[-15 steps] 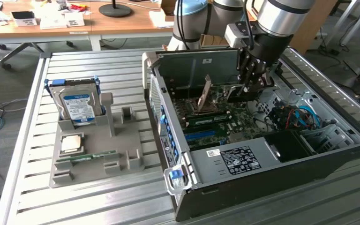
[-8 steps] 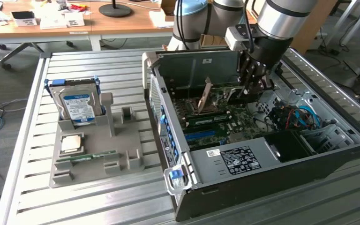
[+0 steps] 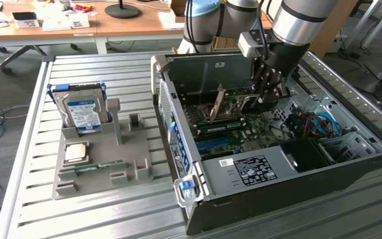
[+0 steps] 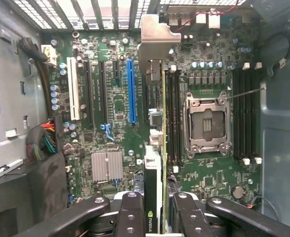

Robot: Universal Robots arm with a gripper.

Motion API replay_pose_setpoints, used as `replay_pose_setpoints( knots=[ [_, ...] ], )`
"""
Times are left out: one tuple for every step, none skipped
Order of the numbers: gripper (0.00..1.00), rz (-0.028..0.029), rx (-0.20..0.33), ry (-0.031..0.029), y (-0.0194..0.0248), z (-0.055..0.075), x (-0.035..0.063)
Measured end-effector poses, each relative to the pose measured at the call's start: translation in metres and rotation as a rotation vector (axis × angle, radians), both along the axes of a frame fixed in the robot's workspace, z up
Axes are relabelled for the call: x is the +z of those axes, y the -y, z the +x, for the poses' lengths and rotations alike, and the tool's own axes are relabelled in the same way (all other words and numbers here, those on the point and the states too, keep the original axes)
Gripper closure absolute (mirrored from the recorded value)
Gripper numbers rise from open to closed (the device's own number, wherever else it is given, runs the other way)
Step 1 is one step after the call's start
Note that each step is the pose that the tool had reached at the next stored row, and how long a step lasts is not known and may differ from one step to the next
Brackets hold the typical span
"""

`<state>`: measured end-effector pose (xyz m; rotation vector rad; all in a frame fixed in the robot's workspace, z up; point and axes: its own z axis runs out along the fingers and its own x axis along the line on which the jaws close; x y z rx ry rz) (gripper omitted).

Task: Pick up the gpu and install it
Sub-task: 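Insert the gpu into the slot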

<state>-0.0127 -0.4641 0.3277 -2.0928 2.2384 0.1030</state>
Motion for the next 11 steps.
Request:
replay_pose_setpoints(
  knots=[
    [0.73,-0.0063,0.000,0.0000,0.0000,0.0000,-0.0002],
    [0.73,-0.0144,0.000,0.0001,0.0000,-0.0001,-0.0002],
    [0.73,-0.0205,0.000,0.0001,0.0000,0.0000,-0.0003],
    [0.73,-0.0217,0.000,0.0000,0.0001,0.0000,-0.0004],
    [0.73,-0.0218,0.000,0.0000,0.0001,0.0000,-0.0004],
    [0.73,-0.0223,0.000,0.0000,0.0001,-0.0001,-0.0004],
    [0.73,-0.0236,0.000,0.0002,0.0000,-0.0001,-0.0006],
    [0.73,-0.0253,0.000,0.0001,0.0000,-0.0001,-0.0008],
    [0.73,-0.0280,0.000,0.0000,0.0000,-0.0001,-0.0011],
    [0.73,-0.0300,0.000,-0.0001,0.0000,-0.0001,-0.0013],
    [0.73,-0.0307,0.000,-0.0002,0.0000,-0.0001,-0.0014]
  ],
)
